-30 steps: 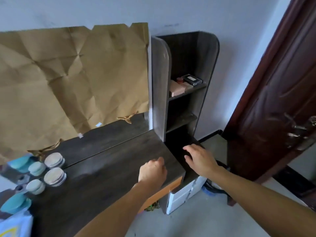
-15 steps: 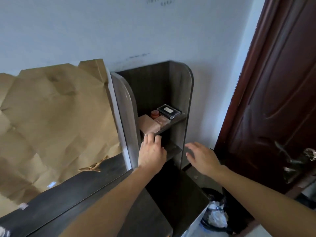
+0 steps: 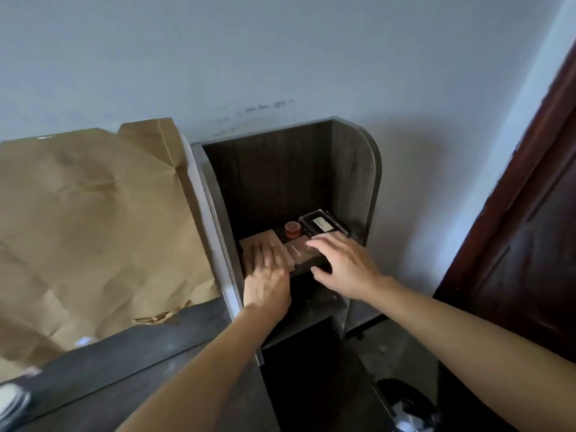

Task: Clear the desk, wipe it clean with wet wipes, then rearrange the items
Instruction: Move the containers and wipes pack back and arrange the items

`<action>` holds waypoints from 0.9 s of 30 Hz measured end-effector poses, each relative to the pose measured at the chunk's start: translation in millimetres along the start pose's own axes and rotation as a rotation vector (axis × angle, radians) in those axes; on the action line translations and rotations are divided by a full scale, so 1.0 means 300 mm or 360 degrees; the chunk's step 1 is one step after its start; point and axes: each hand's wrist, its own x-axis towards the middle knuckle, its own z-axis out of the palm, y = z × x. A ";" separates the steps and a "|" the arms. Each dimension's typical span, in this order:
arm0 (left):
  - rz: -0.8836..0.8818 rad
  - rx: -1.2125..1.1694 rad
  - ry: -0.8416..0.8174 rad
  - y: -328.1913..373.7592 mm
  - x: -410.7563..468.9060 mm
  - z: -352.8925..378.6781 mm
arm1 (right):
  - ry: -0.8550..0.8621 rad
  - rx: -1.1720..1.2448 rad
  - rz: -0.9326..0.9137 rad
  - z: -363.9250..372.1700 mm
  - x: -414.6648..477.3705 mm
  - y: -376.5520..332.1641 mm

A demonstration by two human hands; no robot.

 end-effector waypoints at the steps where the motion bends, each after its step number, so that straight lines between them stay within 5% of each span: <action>1: -0.0012 0.0030 0.0022 0.004 -0.007 0.004 | -0.0075 -0.0005 -0.0087 0.006 0.033 0.009; 6: -0.0148 0.0136 0.0038 0.044 -0.052 -0.002 | -0.0387 -0.0143 -0.0396 0.037 0.149 0.053; 15: -0.0232 0.0118 0.0189 0.095 -0.148 0.013 | -0.0361 -0.0151 -0.0576 0.030 0.147 0.084; 27: 0.0225 -0.0294 0.0352 -0.045 -0.438 -0.005 | -0.0204 0.0215 -0.0295 -0.006 -0.071 -0.019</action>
